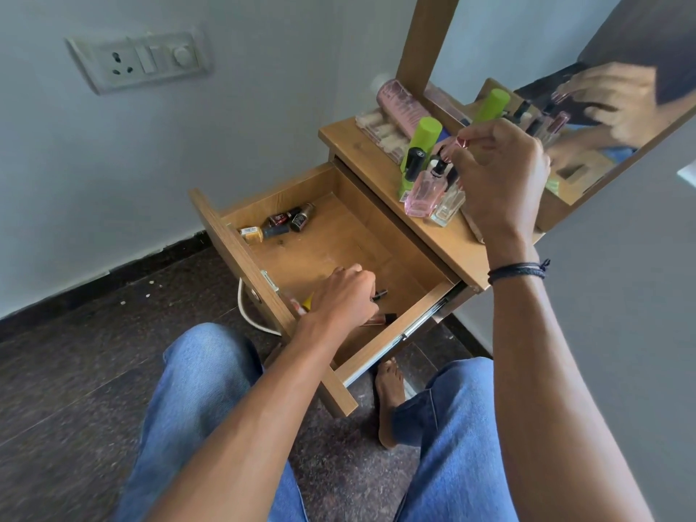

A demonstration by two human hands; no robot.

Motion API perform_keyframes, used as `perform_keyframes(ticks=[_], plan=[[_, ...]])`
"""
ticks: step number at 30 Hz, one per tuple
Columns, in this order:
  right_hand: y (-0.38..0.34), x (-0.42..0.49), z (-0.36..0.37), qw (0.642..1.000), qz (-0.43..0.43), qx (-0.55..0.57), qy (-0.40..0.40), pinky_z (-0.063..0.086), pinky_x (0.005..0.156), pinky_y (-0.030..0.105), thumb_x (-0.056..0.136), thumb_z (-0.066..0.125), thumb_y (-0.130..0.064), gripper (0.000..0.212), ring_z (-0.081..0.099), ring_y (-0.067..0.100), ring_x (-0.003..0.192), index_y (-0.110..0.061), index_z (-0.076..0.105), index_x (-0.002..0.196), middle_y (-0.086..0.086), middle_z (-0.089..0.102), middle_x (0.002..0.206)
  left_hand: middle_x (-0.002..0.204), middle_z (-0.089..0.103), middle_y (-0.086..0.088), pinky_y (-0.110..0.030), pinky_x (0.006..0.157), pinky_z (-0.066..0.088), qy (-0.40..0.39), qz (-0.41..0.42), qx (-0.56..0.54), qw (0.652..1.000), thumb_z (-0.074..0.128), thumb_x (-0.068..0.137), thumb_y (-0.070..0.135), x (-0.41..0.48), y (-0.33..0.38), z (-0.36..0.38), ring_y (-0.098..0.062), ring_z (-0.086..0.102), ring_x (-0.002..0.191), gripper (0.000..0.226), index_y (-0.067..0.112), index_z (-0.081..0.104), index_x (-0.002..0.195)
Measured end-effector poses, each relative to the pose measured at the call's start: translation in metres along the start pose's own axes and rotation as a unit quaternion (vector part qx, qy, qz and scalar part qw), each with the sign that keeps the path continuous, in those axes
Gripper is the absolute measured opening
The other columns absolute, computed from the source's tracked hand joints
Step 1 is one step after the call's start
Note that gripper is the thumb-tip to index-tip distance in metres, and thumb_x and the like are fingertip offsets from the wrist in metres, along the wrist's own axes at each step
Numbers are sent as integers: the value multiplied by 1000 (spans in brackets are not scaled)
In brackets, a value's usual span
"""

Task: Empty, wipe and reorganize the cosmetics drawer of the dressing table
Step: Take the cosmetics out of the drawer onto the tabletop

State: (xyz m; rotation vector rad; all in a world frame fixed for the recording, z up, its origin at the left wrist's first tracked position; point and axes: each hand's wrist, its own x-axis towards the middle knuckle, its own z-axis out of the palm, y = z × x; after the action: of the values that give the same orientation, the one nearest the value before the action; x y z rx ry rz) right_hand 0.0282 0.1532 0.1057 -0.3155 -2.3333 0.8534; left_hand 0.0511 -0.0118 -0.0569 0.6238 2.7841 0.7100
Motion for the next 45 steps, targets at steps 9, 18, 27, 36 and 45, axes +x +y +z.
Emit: perform_keyframes(ticks=[9, 18, 27, 36, 45], plan=[[13, -7, 11, 999, 6, -17, -47, 46, 104, 48, 82, 75, -27, 21, 65, 22, 111, -28, 77, 103, -14, 75, 104, 110, 62, -1, -33, 75, 51, 3, 7, 21, 1000, 69, 92, 24, -2, 1, -3, -17, 55, 91, 18, 18, 64, 109], [15, -14, 11, 998, -27, -54, -9, 35, 104, 37, 82, 77, -25, 33, 49, 20, 119, -33, 74, 114, -13, 67, 120, 105, 66, -5, -39, 77, 55, 0, -4, 71, 997, 67, 91, 13, -5, 4, -5, -24, 64, 92, 19, 15, 59, 108], [26, -97, 28, 968, -125, 12, 218, 34, 92, 22, 85, 69, 2, 10, 62, 25, 89, -7, 74, 86, 8, 68, 91, 86, 64, -4, -28, 55, 38, 24, -5, 51, 998, 55, 95, 8, -7, 10, -12, -24, 64, 76, 10, 16, 52, 99], [38, -136, 52, 990, -77, 24, 119, 36, 86, 18, 86, 65, 3, 15, 58, 26, 82, -8, 72, 90, 3, 65, 91, 92, 76, -3, -43, 85, 58, 20, -154, -460, 874, 81, 78, 16, 3, 3, -42, -23, 72, 91, 32, 21, 61, 103], [43, -135, 59, 982, 97, 142, -73, 56, 80, 22, 91, 70, -16, 22, 67, 3, 87, -21, 73, 112, -12, 72, 98, 101, 77, -3, -27, 73, 60, 17, -122, -628, 768, 75, 87, 6, -6, 0, -56, -17, 75, 93, 28, 12, 68, 114]])
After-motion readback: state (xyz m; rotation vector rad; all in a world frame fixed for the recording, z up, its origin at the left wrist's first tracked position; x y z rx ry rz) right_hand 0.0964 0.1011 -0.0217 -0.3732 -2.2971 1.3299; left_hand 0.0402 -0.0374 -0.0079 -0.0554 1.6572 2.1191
